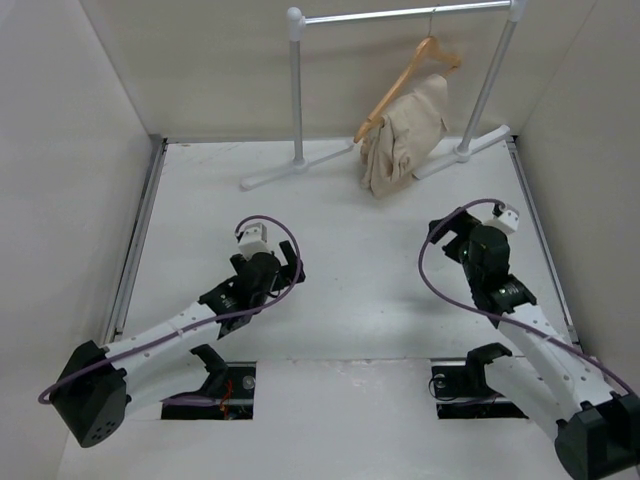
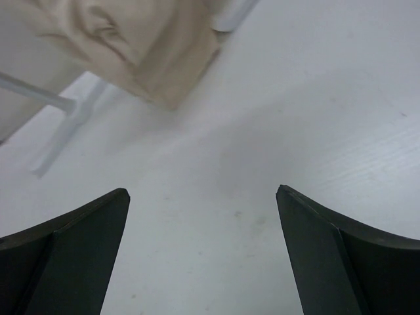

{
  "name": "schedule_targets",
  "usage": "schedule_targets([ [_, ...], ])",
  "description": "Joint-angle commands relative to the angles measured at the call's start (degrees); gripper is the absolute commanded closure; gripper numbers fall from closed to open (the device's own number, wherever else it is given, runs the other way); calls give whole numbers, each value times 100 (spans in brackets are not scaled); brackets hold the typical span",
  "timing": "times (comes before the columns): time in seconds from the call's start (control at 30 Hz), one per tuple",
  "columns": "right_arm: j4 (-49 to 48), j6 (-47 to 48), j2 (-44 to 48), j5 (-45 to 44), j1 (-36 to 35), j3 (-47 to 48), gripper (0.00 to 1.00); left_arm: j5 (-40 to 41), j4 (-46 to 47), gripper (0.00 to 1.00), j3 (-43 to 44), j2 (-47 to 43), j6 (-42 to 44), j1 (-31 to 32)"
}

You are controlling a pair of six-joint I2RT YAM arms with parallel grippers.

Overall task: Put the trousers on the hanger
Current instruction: Reset both arms

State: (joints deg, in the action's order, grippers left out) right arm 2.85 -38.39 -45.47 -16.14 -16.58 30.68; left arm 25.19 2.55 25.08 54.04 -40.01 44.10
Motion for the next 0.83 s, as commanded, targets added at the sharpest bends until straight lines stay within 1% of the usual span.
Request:
schedule_targets([
  [0.0,128,-98,-154,-873,-51,-167,0,12,264,0,-100,54,-147,-11],
  [0.13,-3,-134,-348,-926,-367,-334,0,4,343,0,-144,115,-156,42],
  [0.27,-329,51,-129,-1049,-798,-580,0,4,439,0,-266,80,-156,-19],
  [0.5,-417,25,162,-961,-834,-809,0,-119,738,0,-249,694,-139,-81],
  [0.67,-505,-2,83,-917,-904,-835,0,-146,853,0,-65,1073,-121,-55],
  [0.8,-514,7,-14,-917,-948,-809,0,-146,923,0,-30,1161,-95,-99],
])
